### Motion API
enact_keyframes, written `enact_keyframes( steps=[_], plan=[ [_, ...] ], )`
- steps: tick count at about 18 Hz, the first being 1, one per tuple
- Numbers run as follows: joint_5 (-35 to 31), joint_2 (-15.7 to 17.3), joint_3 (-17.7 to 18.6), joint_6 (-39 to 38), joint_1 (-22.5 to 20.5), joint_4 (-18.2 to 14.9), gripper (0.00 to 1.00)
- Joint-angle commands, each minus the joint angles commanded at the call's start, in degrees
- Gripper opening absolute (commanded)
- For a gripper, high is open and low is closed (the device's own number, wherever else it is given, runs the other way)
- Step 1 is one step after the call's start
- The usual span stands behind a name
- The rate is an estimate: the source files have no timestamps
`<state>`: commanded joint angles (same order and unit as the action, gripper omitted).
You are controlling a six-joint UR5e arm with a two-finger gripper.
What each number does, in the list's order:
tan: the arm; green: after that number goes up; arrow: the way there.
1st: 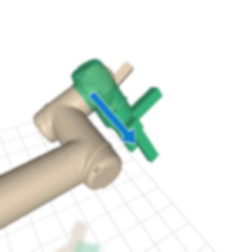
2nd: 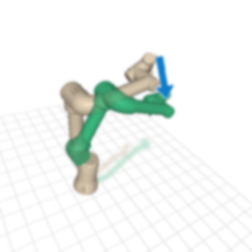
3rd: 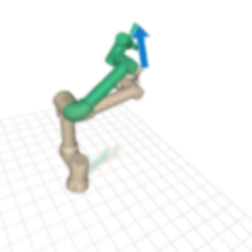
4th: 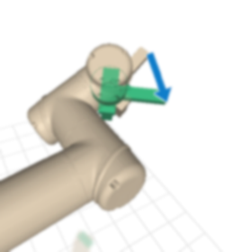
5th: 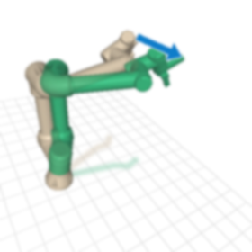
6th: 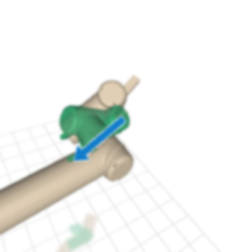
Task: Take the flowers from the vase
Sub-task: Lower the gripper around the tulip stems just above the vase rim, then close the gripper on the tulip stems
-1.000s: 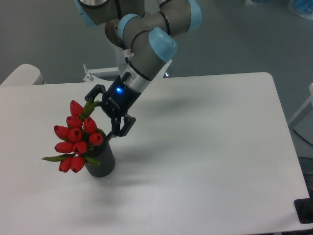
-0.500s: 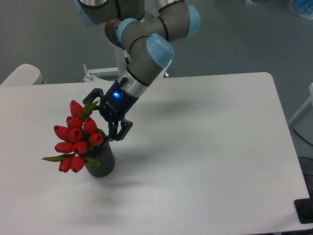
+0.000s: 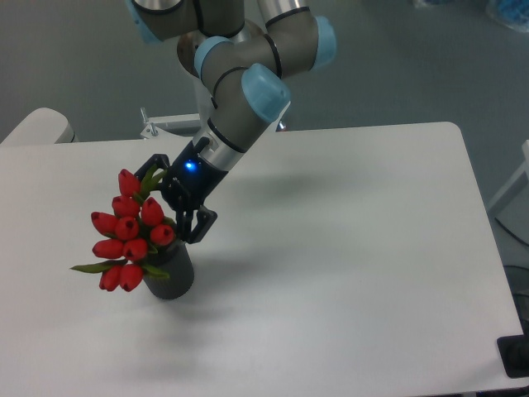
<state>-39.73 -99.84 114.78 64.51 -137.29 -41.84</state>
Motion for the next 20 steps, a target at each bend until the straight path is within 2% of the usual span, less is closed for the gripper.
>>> enact_keyframes(
  steps=[7,8,11,17,20],
  plan=[
    [0.0,0.2,0.0,-0.3,0.2,0.0,1.00],
    [0.0,0.2,-0.1,-0.3,0.2,0.0,0.96],
    [0.0,0.0,-0.3,-0.4,0.2,0.0,0.93],
    [0.0,-0.6,-1.1,-0.4,0.4,0.0,0.92],
    [0.0,-1.0,-1.5,-0.4,0.4,0.1,0.81]
  ],
)
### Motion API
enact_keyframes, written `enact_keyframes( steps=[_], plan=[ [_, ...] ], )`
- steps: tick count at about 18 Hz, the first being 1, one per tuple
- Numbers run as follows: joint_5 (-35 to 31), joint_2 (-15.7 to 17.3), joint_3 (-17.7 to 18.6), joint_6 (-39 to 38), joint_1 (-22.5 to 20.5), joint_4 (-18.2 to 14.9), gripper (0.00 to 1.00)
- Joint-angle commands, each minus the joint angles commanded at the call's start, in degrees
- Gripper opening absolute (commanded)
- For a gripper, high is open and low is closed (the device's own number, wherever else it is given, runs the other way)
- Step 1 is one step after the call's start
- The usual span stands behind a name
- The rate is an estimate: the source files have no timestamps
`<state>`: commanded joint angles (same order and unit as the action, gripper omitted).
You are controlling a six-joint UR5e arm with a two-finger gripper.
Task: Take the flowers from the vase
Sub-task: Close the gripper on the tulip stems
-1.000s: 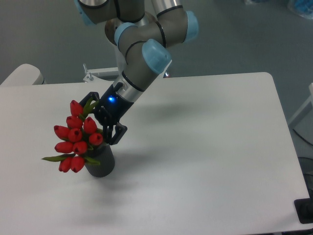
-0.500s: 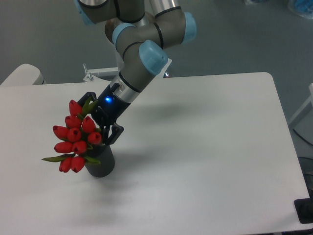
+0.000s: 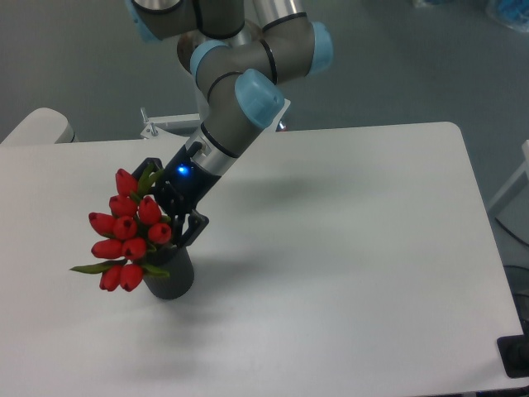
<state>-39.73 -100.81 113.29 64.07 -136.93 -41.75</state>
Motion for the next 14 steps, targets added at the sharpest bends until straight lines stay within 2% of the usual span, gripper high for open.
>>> enact_keyframes(
  steps=[5,14],
  plan=[
    [0.0,-0.1,-0.6,-0.1,0.0,-0.1,0.67],
    [0.0,-0.1,-0.9,0.2,0.0,-0.1,0.50]
  ],
)
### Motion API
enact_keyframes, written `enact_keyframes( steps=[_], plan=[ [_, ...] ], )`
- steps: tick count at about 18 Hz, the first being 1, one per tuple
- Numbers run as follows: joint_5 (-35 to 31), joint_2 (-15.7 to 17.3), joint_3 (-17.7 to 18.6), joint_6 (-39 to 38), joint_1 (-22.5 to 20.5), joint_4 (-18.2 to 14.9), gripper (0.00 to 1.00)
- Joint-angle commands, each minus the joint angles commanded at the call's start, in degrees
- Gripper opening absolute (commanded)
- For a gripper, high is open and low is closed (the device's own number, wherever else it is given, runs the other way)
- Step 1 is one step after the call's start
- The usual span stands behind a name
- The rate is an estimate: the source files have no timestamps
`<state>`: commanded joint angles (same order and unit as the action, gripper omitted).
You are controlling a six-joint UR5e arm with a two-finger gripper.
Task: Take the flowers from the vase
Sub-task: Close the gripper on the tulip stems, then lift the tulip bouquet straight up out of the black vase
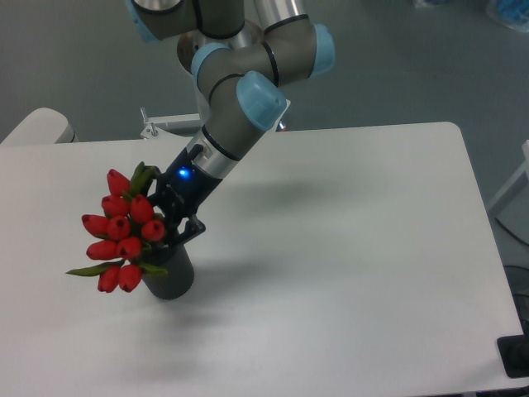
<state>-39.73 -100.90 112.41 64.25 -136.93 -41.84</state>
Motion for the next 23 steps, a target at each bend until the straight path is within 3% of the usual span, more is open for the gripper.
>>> enact_keyframes(
  steps=[7,18,23],
  plan=[
    [0.1,0.3,-0.1,0.4,-0.1,0.1,0.37],
    [0.6,1.1,-0.6,-0.4,-1.2,0.0,0.36],
    [0.8,3.6,-0.9,-2.5,-2.2,-0.2,0.36]
  ],
)
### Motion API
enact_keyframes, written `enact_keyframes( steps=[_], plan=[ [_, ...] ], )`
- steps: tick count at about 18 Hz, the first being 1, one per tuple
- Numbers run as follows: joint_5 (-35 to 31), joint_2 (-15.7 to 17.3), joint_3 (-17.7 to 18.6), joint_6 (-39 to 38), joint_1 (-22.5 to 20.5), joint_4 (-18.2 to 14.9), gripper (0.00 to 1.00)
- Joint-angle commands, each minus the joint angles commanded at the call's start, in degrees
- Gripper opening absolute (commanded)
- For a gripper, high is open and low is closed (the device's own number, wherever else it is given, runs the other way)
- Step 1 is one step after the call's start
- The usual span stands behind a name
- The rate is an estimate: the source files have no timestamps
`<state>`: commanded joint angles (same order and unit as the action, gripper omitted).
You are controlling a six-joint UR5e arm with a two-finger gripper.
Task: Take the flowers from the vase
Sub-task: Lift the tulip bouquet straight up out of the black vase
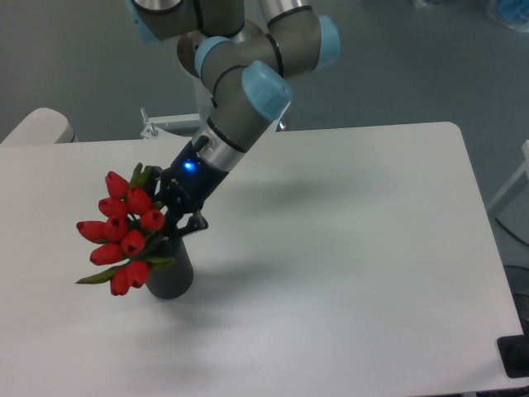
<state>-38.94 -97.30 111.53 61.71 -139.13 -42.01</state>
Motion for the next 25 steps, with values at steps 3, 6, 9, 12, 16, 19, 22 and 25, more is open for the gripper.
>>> enact_keyframes(
  steps=[3,6,9,12,16,19,22,25],
  plan=[
    [1.9,1.3,-0.1,-2.0,-0.5,0.0,0.36],
    [2.6,2.8,-0.2,-4.7,-0.8,0.1,0.36],
    [3.7,4.3,-0.4,-7.6,-0.7,0.1,0.36],
    [4.0,5.9,-0.6,-10.0,-0.5,0.1,0.36],
    [6.2,6.9,-2.1,-13.3,-0.4,0.1,0.36],
    [6.2,7.2,-3.4,-14.9,-0.8,0.1,0.36],
    [6.2,7.4,-4.7,-16.0,-0.8,0.0,0.36],
    [6.2,7.4,-5.7,-16.8,-1.1,0.0,0.36]
  ],
)
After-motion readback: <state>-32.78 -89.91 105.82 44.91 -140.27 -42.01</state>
